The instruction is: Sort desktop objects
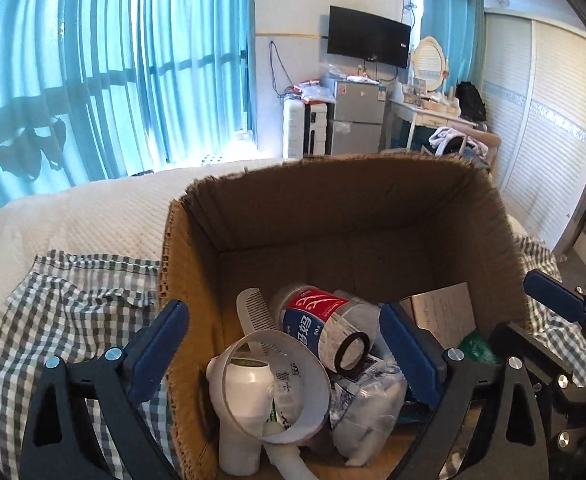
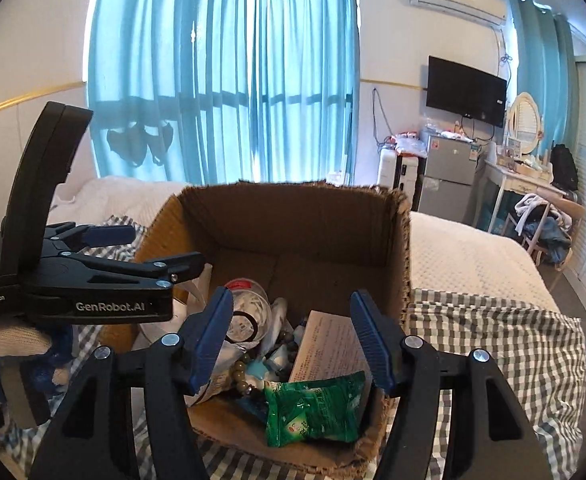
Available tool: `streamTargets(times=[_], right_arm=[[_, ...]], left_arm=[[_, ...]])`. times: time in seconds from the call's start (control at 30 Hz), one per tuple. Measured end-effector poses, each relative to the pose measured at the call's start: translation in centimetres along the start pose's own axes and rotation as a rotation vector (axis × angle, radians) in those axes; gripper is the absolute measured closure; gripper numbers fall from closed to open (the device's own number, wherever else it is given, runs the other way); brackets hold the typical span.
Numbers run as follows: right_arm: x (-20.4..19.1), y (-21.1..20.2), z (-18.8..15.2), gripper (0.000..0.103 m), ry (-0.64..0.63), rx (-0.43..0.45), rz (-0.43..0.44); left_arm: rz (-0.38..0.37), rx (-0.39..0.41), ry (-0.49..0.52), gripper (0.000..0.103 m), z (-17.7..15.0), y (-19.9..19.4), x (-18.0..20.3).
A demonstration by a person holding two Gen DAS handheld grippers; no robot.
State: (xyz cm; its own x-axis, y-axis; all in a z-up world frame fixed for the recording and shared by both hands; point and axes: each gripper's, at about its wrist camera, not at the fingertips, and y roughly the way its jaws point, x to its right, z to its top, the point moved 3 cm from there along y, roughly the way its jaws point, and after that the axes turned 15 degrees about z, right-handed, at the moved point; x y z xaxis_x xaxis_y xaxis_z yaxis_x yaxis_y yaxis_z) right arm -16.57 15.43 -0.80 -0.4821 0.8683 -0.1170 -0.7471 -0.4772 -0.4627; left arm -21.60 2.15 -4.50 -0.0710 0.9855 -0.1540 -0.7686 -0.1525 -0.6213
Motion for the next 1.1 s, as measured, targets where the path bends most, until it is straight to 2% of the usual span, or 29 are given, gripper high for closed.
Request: streamTargets(times=[0.27,0.37,0.5,0.6,0.8,0.97,1.1], right_arm=[[-1.9,-4.2,1.5,0.025,-0.009,0.104,-0.036],[-2.5,-6.1,2.3,0.016,-0.013,0.147,-0.054],[-3.3,-8.8,2.8,0.0,-0.002,0.203,-0.063],[-4.1,-11.1,3.1,0.0,-0.009,0.257,-0.084],[-5.8,-14.6,3.1,0.0,-0.021,0.307,-0.107],[-7.7,-17.2,2.1,0.0,-0.033,0.34,-0.119],[-9.0,-18.1,1.1,0.0,-0.045,0.337,-0.114]], left_arm=[[-0.023,0.08,-0.069,0.0,1.4,-4.6,-2.1],[-0.03,0.109,-0.091,0.0,1.7,-6.6,-2.8],[-0.034,0.155,-0.117,0.0,1.7,-9.7,-3.6],[-0.033,0.194,-0.133,0.0,1.4,-12.1,-4.3],[-0.018,0.264,-0.146,0.0,0.2,-16.5,-5.1],[-0.052,0.286,-0.144,0.0,-1.2,-19.1,-5.7],[-0.014,0.318,-0.149,0.0,-2.6,-20.8,-5.8]])
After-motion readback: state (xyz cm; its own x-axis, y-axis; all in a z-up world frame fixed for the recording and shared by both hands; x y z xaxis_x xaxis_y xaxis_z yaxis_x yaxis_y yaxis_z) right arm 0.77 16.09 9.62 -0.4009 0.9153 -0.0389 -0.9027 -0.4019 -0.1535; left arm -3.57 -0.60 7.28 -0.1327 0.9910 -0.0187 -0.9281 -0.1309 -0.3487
